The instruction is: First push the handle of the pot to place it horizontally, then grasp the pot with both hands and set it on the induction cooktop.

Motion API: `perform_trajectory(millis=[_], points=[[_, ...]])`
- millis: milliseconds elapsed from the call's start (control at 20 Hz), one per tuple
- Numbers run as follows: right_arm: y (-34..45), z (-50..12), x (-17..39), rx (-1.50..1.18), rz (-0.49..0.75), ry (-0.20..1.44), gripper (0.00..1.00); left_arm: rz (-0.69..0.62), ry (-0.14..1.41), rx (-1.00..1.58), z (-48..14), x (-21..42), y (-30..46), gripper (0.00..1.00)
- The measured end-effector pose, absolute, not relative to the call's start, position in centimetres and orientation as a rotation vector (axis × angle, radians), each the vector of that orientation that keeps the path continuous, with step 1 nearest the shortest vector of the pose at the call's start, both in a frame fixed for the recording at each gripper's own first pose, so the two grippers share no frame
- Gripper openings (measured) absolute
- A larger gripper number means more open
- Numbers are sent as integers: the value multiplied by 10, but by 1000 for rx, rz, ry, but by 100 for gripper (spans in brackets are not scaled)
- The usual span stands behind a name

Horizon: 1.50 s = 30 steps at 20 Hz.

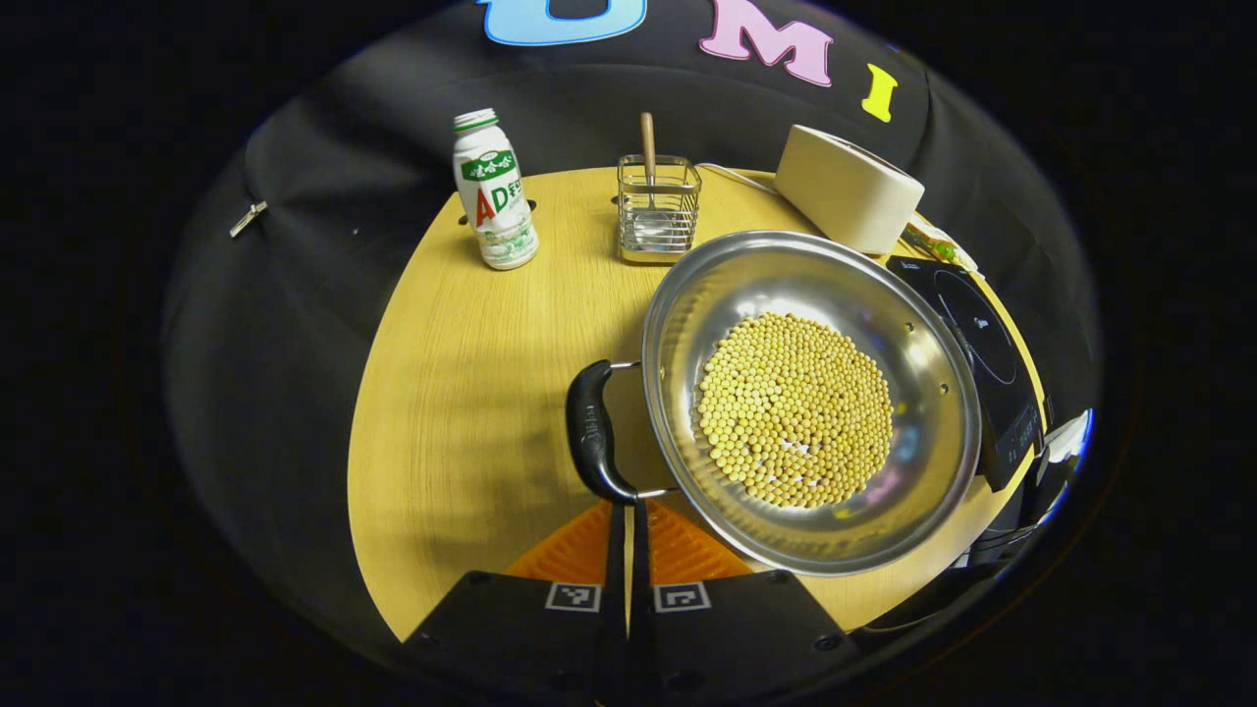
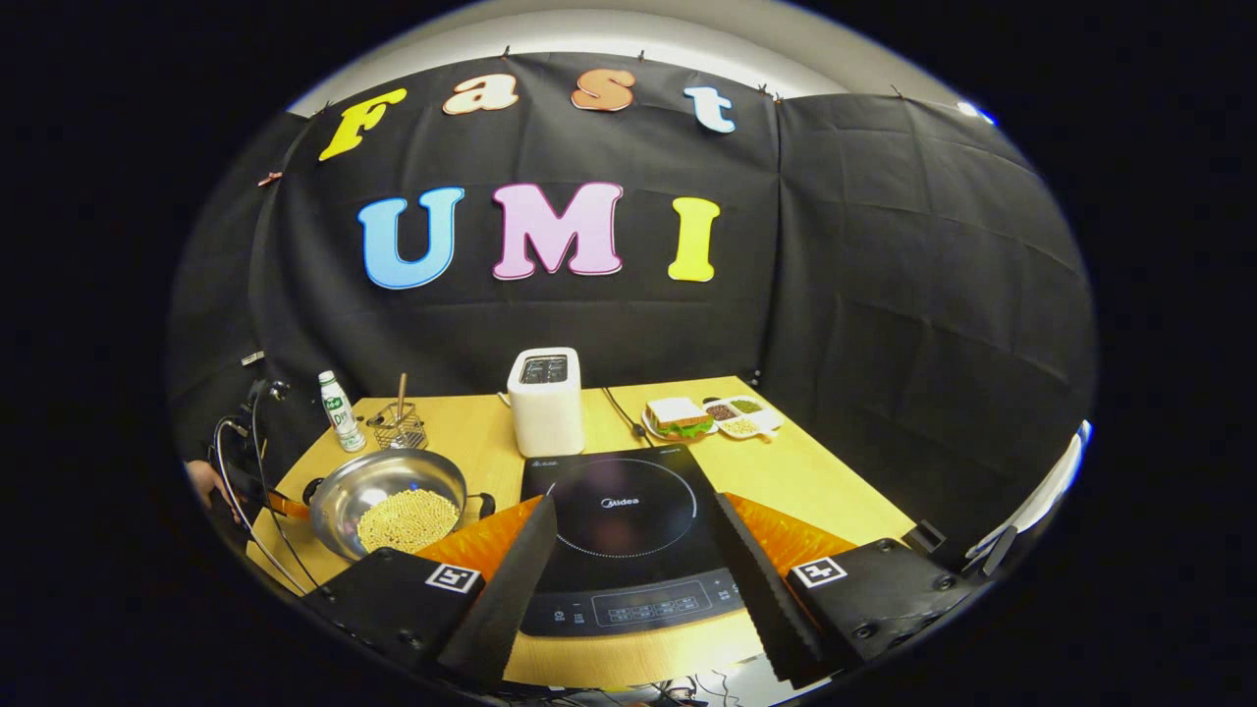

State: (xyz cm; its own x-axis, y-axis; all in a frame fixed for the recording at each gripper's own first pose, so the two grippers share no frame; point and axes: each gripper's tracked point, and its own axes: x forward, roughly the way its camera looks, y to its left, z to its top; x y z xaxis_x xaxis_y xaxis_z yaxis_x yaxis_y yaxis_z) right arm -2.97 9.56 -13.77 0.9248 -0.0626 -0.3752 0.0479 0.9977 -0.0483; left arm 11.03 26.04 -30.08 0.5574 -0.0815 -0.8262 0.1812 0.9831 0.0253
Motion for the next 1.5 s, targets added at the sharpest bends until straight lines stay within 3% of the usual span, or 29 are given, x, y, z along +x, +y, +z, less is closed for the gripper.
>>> perform_trajectory(millis=[200,250,350,450,600,1050,1500], points=[[127,-150,-10,-5,28,435,99,-105,876,96,-266,102,281,8],[134,-153,-5,-3,47,442,99,-91,848,75,-255,101,284,19],[148,-160,9,12,72,472,99,-58,792,16,-235,104,290,53],[164,-165,24,40,90,503,99,-7,730,-58,-223,111,297,98],[189,-175,51,71,128,539,99,30,676,-81,-206,114,303,96],[249,-255,91,31,262,690,99,-37,634,-119,-215,152,272,96],[274,-325,112,87,298,812,99,-89,651,-157,-242,189,250,96]])
